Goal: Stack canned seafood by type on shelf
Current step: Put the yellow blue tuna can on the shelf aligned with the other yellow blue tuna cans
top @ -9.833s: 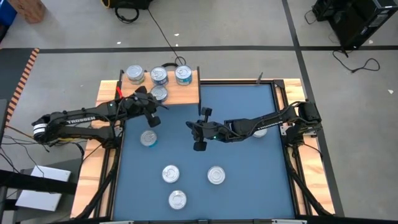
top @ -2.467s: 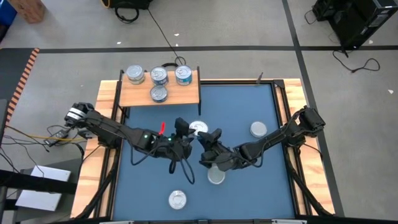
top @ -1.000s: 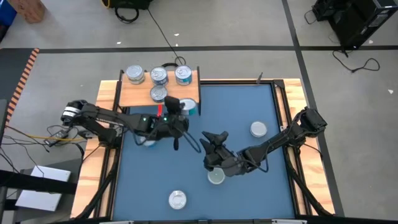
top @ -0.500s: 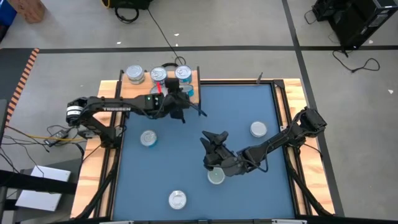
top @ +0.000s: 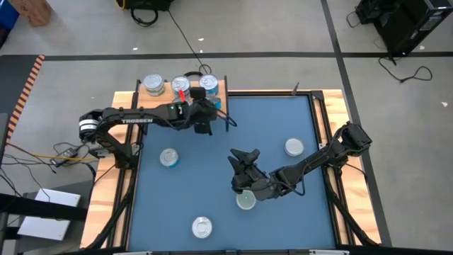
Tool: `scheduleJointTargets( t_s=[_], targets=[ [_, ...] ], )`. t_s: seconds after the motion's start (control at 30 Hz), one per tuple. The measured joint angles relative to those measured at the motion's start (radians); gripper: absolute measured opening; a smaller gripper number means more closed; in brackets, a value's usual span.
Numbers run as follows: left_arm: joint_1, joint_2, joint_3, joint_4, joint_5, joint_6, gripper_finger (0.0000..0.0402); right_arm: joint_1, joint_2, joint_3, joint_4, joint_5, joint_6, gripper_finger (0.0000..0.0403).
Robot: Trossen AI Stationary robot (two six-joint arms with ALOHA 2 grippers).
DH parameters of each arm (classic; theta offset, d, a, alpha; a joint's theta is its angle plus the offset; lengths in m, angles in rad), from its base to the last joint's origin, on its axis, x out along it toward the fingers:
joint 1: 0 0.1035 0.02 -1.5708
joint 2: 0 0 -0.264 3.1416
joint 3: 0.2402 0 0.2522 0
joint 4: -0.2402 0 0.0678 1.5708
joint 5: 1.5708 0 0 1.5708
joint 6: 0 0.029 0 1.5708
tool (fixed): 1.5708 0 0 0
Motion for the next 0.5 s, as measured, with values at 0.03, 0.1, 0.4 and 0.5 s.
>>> scheduleJointTargets(
  t_s=[0.03,0.1,0.4,0.5],
  targets=[
    [0.000,0.003,0.000,-0.001,-0.001,0.000,0.0141,0.000,0.000,0.000,-0.001,0.000,-0.002,0.0217],
    [-0.001,0.008,0.001,-0.001,-0.005,0.000,0.0145,0.000,0.000,0.000,0.000,0.001,-0.003,0.0216],
    [-0.001,0.010,0.001,-0.050,0.009,-0.012,0.0210,0.000,0.000,0.000,-0.001,0.008,-0.011,0.0216],
    [-0.001,0.010,0.001,-0.068,0.008,-0.037,0.0213,0.000,0.000,0.000,-0.001,0.008,-0.010,0.0214]
  ],
)
